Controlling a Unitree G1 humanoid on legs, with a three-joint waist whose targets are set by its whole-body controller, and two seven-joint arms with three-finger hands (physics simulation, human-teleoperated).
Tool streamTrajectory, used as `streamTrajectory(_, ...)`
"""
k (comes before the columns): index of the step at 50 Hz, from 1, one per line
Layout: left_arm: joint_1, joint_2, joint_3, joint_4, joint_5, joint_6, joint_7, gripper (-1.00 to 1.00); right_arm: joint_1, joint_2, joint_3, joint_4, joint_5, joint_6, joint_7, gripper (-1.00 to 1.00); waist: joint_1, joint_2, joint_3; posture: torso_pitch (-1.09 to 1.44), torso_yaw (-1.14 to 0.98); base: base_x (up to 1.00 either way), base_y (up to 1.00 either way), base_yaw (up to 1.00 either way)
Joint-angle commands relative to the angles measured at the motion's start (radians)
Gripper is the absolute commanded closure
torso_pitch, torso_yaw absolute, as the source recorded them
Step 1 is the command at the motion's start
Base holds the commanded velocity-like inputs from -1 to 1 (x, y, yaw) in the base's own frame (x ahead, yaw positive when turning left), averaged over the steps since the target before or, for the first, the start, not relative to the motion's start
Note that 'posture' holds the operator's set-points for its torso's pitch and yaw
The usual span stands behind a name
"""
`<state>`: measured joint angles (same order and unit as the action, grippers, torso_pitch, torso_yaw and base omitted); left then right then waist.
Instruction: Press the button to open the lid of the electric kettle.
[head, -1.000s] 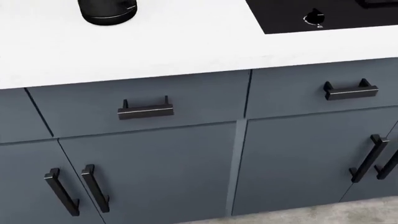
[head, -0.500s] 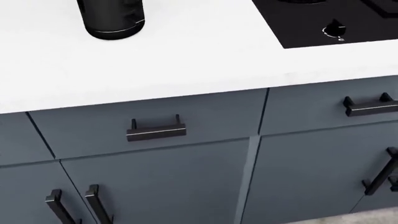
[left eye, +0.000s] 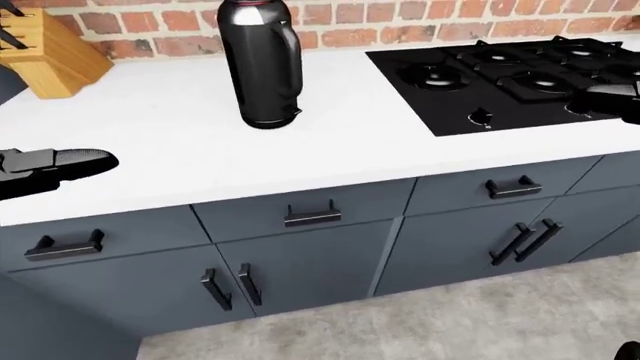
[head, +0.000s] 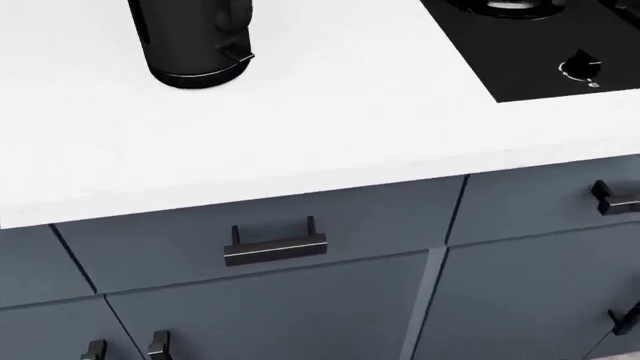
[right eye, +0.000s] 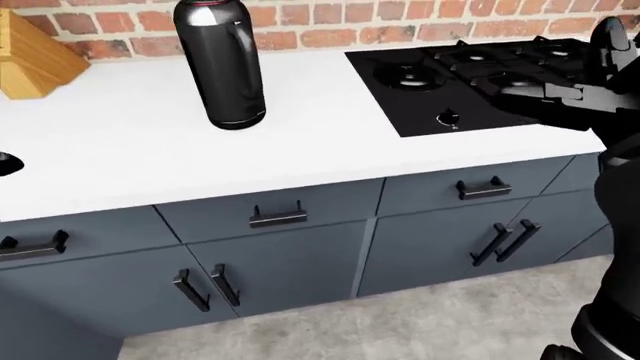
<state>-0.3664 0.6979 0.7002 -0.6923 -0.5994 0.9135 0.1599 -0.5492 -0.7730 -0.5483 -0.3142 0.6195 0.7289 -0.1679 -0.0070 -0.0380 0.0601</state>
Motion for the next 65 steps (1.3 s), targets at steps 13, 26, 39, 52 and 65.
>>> streamTrajectory(13, -0.019, 0.029, 0.022, -0.012, 0.005, -0.032, 0.006, -1.0, -0.027, -0.017, -0.003, -0.022, -0.004, -0.026, 0.005, -1.0, 0.0, 0.112, -0.019, 0.0, 0.0, 0.14, 0.12, 0.0)
streamTrajectory(26, -0.025, 0.033, 0.026, -0.016, -0.001, -0.023, 0.009, -1.0, -0.027, -0.018, -0.005, -0.024, -0.003, -0.025, 0.006, -1.0, 0.011, -0.013, -0.021, 0.0, 0.0, 0.13, 0.13, 0.0)
streamTrajectory(39, -0.023, 0.038, 0.028, -0.013, -0.007, -0.026, 0.011, -1.0, -0.026, -0.019, -0.005, -0.026, 0.0, -0.024, 0.003, -1.0, 0.004, 0.107, -0.019, 0.0, 0.0, 0.14, 0.13, 0.0)
streamTrajectory(52, -0.022, 0.042, 0.03, -0.013, -0.012, -0.025, 0.013, -1.0, -0.026, -0.018, -0.003, -0.028, -0.002, -0.023, 0.002, -1.0, 0.01, -0.014, -0.022, 0.0, 0.0, 0.14, 0.12, 0.0)
streamTrajectory(65, -0.02, 0.041, 0.03, -0.017, -0.012, -0.024, 0.013, -1.0, -0.028, -0.019, -0.005, -0.025, -0.003, -0.023, 0.005, -1.0, 0.006, 0.106, -0.022, 0.0, 0.0, 0.13, 0.13, 0.0)
